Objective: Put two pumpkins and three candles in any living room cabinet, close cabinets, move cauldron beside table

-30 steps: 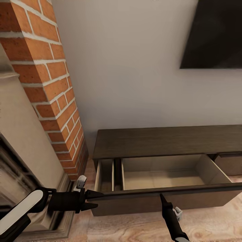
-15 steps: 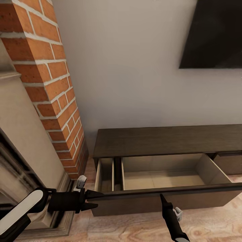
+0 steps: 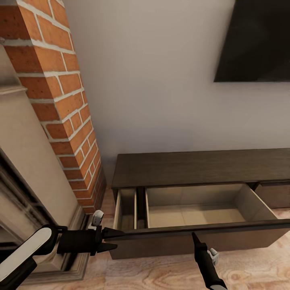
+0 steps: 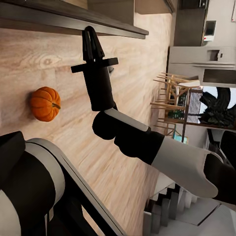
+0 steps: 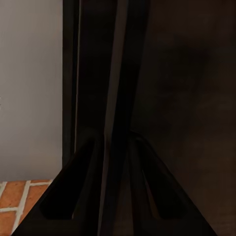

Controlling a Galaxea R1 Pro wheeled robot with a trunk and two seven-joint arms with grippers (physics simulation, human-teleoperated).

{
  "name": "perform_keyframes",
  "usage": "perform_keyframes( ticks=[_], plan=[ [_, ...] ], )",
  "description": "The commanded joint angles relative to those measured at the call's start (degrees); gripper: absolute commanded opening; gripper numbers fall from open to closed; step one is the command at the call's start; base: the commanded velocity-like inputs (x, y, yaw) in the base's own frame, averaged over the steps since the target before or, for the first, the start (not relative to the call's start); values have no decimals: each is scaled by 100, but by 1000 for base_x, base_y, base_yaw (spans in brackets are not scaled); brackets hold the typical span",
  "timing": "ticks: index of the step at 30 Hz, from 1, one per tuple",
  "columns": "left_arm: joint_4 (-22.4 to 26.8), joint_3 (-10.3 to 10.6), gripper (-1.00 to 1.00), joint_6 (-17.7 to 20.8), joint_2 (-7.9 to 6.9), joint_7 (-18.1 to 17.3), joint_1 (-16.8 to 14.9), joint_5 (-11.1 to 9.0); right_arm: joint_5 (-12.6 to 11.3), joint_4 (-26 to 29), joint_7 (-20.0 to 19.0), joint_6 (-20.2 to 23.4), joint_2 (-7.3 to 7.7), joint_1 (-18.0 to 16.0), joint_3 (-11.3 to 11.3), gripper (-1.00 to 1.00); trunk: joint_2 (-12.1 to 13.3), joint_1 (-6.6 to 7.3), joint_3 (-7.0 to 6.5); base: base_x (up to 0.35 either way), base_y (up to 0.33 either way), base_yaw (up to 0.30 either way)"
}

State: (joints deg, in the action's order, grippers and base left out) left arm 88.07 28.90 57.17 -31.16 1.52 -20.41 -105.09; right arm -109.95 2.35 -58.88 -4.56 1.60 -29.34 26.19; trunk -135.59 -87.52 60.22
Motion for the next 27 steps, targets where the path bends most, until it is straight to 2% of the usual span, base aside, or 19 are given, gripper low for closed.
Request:
perform_keyframes(
  ticks=[1, 18, 19, 27],
  plan=[
    [0, 10, 100, 5, -4, 15, -7, -29, 36, 64, -44, -54, -2, -1, 358, -100, -3, 2, 5, 0, 0, 0],
    [0, 10, 100, 5, -4, 15, -7, -29, 36, 62, -43, -45, -2, -1, 353, -100, -3, 2, 5, -26, 0, 0],
    [0, 10, 100, 5, -4, 15, -7, -29, 36, 61, -44, -45, -2, -1, 354, 100, -3, 2, 5, 0, 0, 0],
    [-1, 10, 100, 5, -4, 15, -7, -29, 36, 63, -43, -45, -2, -1, 352, 100, -3, 2, 5, 0, 0, 0]
  ],
)
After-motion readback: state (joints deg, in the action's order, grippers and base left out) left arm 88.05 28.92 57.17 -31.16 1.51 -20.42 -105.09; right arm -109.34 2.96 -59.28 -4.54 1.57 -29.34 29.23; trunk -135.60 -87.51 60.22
